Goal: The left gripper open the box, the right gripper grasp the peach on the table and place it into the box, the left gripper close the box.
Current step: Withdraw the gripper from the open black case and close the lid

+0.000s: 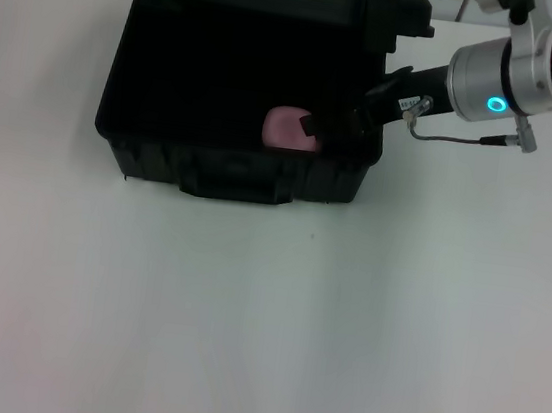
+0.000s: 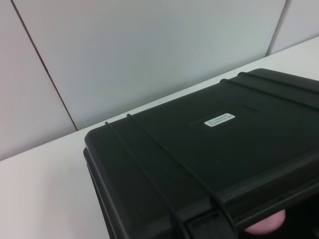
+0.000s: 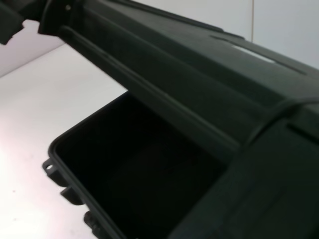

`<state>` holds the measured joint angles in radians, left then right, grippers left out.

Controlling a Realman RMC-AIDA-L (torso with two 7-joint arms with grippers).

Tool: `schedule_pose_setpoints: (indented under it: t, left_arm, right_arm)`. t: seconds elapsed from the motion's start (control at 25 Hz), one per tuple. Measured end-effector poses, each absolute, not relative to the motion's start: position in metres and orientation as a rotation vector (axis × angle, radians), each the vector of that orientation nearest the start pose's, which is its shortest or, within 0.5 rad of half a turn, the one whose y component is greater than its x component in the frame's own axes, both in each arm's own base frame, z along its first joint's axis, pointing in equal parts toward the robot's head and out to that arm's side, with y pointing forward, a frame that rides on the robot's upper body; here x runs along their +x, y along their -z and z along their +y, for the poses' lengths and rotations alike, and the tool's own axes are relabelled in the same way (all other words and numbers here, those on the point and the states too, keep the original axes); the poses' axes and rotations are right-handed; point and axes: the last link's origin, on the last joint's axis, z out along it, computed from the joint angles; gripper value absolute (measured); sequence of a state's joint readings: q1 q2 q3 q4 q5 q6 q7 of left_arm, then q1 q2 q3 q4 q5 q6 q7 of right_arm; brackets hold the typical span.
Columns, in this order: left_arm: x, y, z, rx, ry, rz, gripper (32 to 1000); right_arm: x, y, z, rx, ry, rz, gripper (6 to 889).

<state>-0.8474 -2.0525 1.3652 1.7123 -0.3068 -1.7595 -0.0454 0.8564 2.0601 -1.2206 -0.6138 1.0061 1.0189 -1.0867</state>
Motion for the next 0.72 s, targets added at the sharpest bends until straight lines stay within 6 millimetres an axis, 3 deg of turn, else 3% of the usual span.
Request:
schedule_pose_setpoints:
  t: [0.24, 0.72]
  left_arm:
    - [-0.060, -0.071, 0.377, -2.127, -0.247, -1.051, 396]
    - [-0.061, -0.071, 0.376, -2.128, -0.249, -1.050, 397]
  right_arm:
    - [0.173, 0.053, 0.420, -2.699, -0.088, 0.869, 880]
    - [0.174, 0.019, 0.424, -2.706, -0.012, 0.948, 879]
